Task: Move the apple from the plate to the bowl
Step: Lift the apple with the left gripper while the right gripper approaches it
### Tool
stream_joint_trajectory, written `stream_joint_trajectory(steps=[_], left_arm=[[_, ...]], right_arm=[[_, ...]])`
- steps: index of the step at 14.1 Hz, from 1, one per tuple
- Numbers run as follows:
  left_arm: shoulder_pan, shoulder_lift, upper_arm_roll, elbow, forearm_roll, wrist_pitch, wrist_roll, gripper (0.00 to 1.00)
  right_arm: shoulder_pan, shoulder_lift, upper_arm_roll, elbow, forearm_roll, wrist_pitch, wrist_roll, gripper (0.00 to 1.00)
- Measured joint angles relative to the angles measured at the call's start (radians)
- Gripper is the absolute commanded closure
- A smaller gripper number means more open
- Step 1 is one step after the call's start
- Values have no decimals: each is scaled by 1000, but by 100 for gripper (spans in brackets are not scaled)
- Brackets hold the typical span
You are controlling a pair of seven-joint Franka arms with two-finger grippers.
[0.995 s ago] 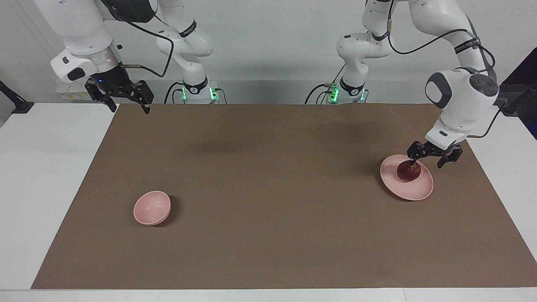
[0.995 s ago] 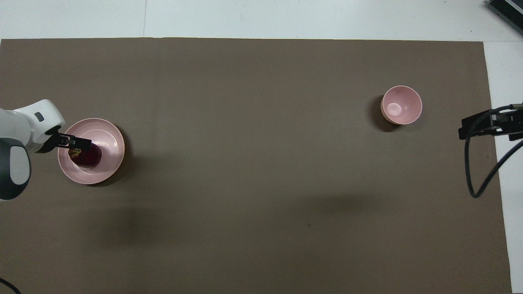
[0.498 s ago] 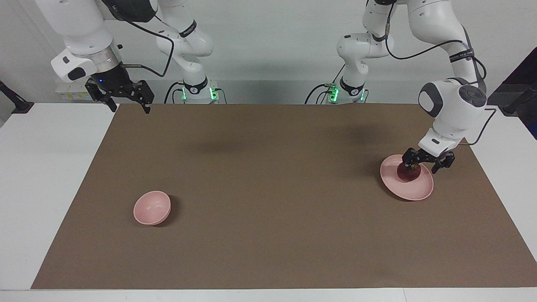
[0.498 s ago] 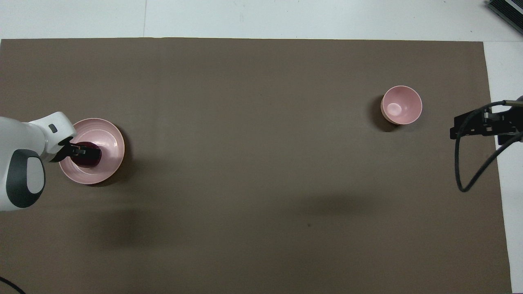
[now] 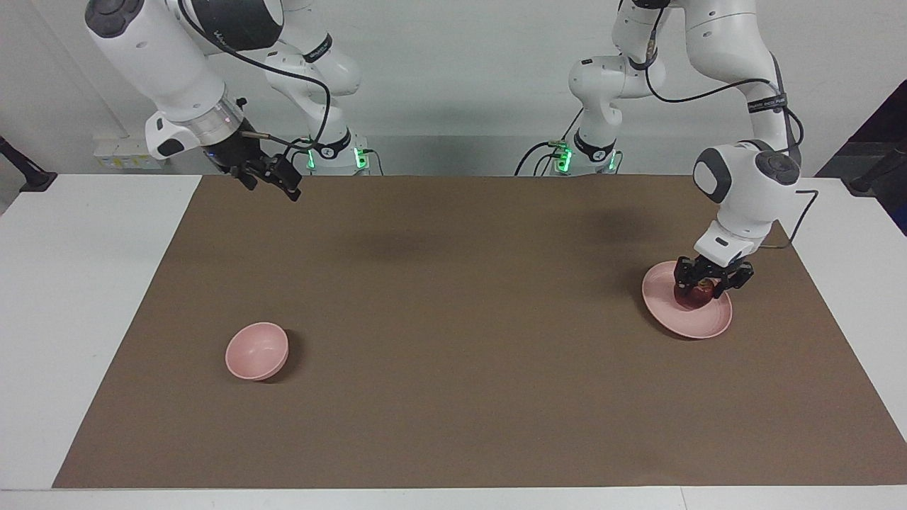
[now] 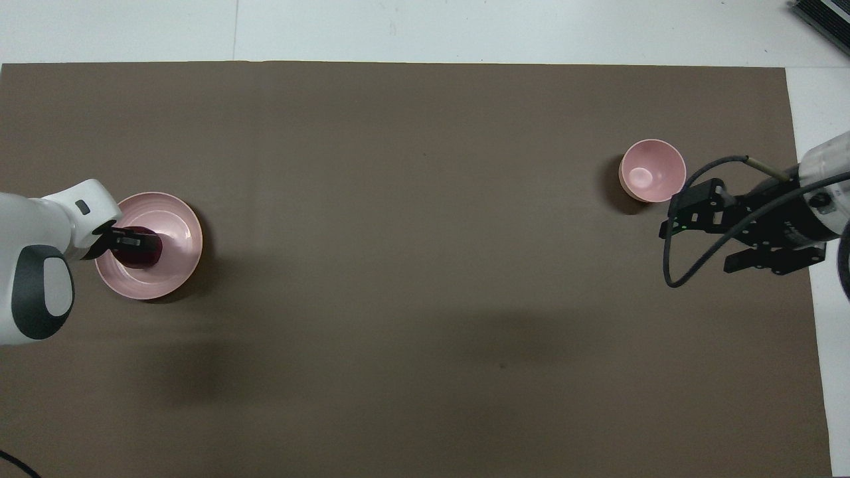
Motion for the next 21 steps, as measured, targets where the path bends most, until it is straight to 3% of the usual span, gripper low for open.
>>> stream_joint_trajectory(steps=[7,10,15,18,21], left_arm=[[-3,-24,-15,54,0,-17,0,100],[-14,-65,-32,73,-36,-91,-1,100],[-46,-104,-62,122,-384,-226,-23,100],[-48,-104,-141,129,-560,-224,-128,100],[-52,-104,-241,139,-660,-157,-273,100]], right_arm=[[87,1,3,-129,287,125,427,0],[128,4,2,-195,407,219,528,0],[212,32,3,-238,555,356,631,0],[257,48,3,-267,649,461,692,0],[312,70,3,-320,757,587,703,0]])
